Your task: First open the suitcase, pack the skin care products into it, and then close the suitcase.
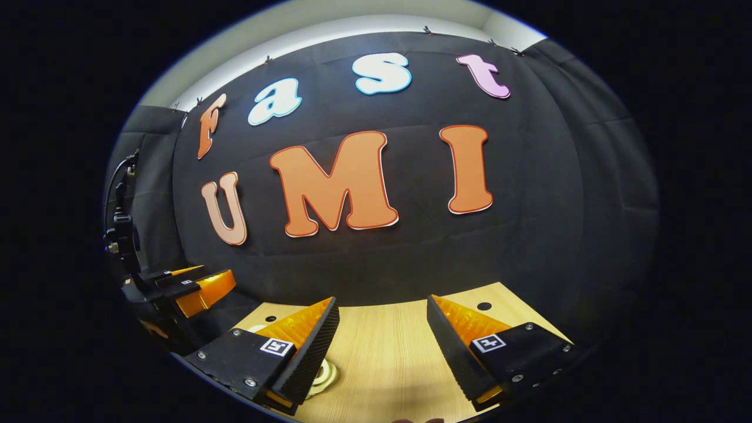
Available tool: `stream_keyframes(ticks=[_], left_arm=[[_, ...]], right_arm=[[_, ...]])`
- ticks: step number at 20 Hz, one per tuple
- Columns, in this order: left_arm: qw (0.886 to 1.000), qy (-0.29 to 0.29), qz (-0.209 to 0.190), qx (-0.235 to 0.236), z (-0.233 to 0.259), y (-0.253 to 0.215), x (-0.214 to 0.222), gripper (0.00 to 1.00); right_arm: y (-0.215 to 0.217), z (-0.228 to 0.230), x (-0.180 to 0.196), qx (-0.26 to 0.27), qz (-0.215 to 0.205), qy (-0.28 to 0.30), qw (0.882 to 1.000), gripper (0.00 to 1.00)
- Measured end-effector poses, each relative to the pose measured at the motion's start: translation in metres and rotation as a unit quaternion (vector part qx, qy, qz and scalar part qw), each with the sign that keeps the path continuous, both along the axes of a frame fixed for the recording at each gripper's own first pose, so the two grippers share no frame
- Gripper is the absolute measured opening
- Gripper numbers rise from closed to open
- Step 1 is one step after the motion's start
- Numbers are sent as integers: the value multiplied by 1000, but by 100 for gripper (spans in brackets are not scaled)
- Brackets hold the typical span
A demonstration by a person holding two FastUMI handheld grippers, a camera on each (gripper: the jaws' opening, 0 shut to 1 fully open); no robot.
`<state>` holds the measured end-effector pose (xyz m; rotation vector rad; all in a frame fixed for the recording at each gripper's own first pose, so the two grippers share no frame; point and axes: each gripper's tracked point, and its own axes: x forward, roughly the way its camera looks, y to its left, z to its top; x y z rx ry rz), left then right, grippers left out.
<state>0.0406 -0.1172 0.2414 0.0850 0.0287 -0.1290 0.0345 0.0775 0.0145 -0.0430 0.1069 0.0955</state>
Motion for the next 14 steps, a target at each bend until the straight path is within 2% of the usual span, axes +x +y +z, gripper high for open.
stream_keyframes(ticks=[6, 14], left_arm=[[1000, 7, 2, -20, 12, -10, 3, 99], [999, -8, 19, -25, 22, -2, -1, 99]], right_arm=[[-4, 10, 2, -28, 8, -2, 1000, 95], [-42, 12, -8, -18, 5, -4, 1000, 95]])
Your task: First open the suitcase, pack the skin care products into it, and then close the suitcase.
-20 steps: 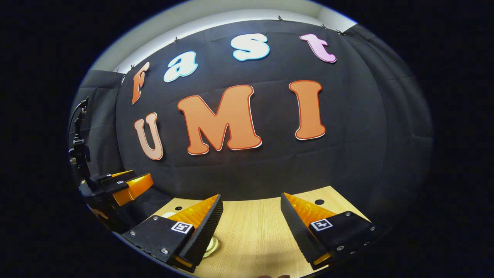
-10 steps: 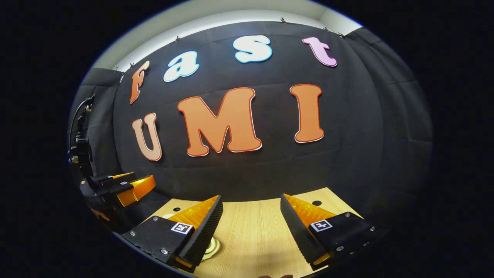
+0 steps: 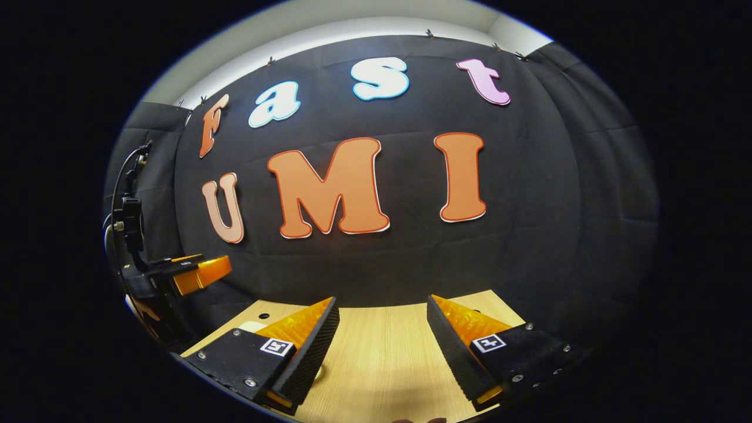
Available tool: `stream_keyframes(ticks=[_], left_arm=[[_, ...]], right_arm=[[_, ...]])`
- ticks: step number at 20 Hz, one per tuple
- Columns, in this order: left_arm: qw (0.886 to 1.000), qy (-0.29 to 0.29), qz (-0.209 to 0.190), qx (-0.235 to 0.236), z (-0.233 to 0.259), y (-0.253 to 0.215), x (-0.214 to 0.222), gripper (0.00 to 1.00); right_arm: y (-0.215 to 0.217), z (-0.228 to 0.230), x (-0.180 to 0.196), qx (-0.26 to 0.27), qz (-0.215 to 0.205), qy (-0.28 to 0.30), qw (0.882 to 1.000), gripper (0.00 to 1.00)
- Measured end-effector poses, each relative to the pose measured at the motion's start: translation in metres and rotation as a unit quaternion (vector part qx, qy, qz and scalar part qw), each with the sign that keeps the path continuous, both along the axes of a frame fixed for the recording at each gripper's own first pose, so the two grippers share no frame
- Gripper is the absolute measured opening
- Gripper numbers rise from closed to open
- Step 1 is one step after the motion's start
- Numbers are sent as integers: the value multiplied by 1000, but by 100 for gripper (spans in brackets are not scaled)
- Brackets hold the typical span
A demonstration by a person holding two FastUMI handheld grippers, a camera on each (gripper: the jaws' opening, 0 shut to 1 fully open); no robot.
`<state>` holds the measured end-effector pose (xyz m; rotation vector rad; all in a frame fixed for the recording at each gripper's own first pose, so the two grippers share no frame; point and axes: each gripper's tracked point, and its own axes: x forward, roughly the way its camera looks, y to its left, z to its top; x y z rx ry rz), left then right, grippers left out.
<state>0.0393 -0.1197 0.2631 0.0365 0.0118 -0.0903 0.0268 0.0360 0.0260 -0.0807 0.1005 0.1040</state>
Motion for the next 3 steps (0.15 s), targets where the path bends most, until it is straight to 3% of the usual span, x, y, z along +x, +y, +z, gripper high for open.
stream_keyframes(ticks=[3], left_arm=[[1000, -1, 10, -1, 2, 4, -8, 99]], right_arm=[[-18, 1, -4, -11, -4, -1, 1000, 95]])
